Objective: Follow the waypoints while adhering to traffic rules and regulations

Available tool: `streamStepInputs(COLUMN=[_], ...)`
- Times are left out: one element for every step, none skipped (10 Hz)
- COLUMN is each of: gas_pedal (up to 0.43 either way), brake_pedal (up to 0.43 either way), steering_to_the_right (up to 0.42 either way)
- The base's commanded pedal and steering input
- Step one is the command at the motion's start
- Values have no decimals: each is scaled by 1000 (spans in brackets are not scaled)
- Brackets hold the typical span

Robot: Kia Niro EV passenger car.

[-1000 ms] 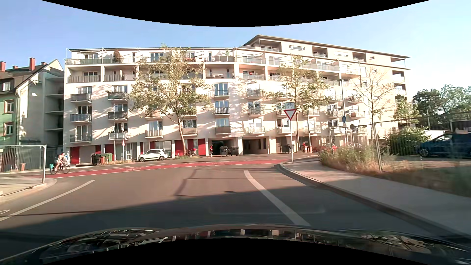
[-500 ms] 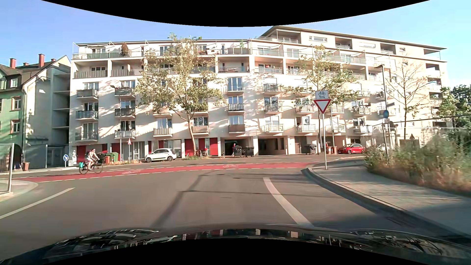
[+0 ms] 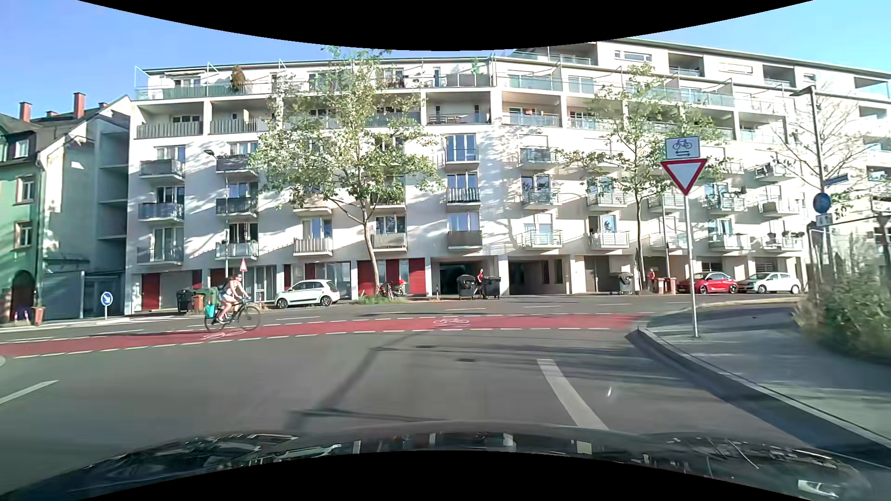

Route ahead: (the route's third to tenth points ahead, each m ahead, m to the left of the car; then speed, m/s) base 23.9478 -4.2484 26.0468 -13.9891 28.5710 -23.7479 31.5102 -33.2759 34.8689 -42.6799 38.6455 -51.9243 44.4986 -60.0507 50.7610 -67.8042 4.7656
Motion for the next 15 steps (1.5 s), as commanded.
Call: streamStepInputs(gas_pedal=[0,0,0,0,0,0,0,0,0,0,0,0,0,0,0], brake_pedal=[226,226,220,220,195,177,171,171,171,171,171,171,140,110,91], steering_to_the_right=[-41,-35,-29,-22,-15,-7,0,5,11,19,23,27,33,39,47])
